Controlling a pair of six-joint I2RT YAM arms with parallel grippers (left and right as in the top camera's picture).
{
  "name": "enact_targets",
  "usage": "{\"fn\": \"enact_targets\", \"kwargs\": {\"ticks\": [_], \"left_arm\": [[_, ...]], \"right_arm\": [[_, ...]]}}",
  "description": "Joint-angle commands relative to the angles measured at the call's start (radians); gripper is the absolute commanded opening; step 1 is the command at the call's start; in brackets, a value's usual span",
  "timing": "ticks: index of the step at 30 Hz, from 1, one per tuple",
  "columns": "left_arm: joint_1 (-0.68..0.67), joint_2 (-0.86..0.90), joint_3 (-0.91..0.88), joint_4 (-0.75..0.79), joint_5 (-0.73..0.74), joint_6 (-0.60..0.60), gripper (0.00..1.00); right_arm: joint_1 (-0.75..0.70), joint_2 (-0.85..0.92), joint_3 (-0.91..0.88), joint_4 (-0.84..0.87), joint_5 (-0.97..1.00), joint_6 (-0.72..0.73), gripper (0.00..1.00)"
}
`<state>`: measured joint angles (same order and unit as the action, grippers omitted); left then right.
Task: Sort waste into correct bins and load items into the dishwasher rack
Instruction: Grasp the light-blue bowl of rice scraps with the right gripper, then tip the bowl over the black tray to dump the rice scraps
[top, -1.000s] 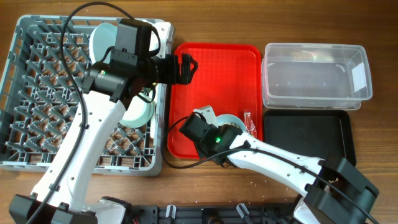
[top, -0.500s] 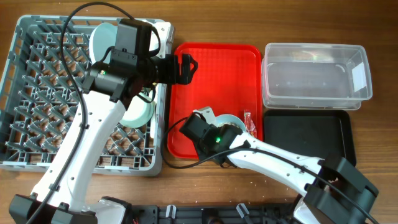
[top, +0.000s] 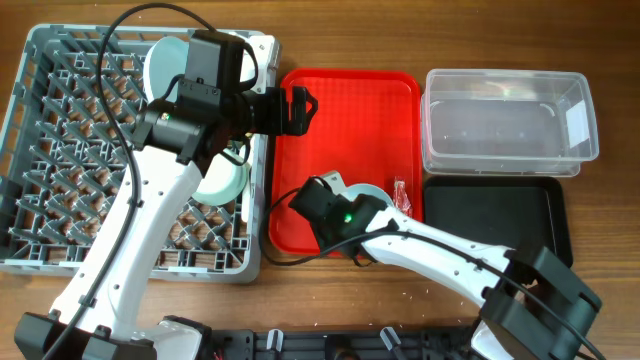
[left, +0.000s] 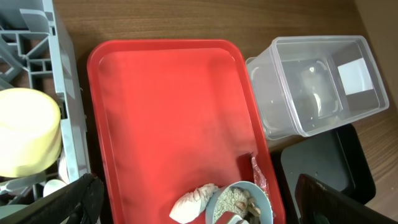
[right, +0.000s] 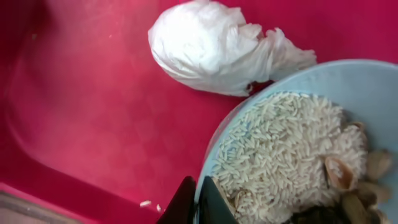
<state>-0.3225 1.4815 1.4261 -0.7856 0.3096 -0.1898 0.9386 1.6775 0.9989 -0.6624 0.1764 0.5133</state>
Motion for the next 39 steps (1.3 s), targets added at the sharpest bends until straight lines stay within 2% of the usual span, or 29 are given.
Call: {"fn": "enact_targets", "kwargs": {"ticks": [1, 3, 5, 10, 13, 16, 22, 28, 33, 35, 37, 39], "left_arm": [[-0.001, 0.0, 0.001, 0.003, 0.011, -0.009, 1.0], [-0.001, 0.0, 0.001, 0.003, 0.011, -0.009, 1.0], [-0.001, 0.0, 0.001, 0.003, 0.011, -0.009, 1.0], [-0.001, 0.0, 0.001, 0.002, 0.011, -0.009, 1.0], [-0.001, 0.0, 0.001, 0.003, 0.011, -0.009, 1.0], [-0.001, 0.0, 0.001, 0.003, 0.011, -0.009, 1.0], [-0.001, 0.0, 0.001, 0.003, 0.011, -0.009, 1.0], [-0.001, 0.0, 0.001, 0.003, 0.011, -0.009, 1.0], [-0.001, 0.0, 0.001, 0.002, 0.011, -0.009, 1.0], [-0.001, 0.0, 0.001, 0.002, 0.011, -0.009, 1.0], [-0.001, 0.0, 0.001, 0.002, 0.011, -0.009, 1.0], [-0.001, 0.0, 0.001, 0.003, 0.011, -0.009, 1.0]], "right_arm": [[-0.006, -0.052, 0.106, -0.066, 0.005, -0.043, 0.04], [-0.036, -0.133, 0.224, -0.171, 0.038, -0.043, 0.04], [-0.09, -0.217, 0.257, -0.229, 0.032, -0.042, 0.04], [-0.388, -0.402, 0.255, -0.47, -0.067, -0.031, 0.04], [-0.564, -0.463, 0.216, -0.49, -0.195, -0.072, 0.04], [-0.773, -0.509, 0.134, -0.47, -0.343, -0.109, 0.04], [-1.165, -0.543, -0.014, -0.39, -0.771, -0.287, 0.04], [-1.499, -0.542, -0.255, -0.208, -1.18, -0.36, 0.04], [-1.625, -0.542, -0.331, -0.085, -1.256, -0.383, 0.04], [-1.671, -0.54, -0.34, -0.022, -1.352, -0.379, 0.04], [-1.696, -0.538, -0.34, 0.021, -1.456, -0.379, 0.04], [-1.699, -0.537, -0.34, 0.033, -1.474, -0.349, 0.04]]}}
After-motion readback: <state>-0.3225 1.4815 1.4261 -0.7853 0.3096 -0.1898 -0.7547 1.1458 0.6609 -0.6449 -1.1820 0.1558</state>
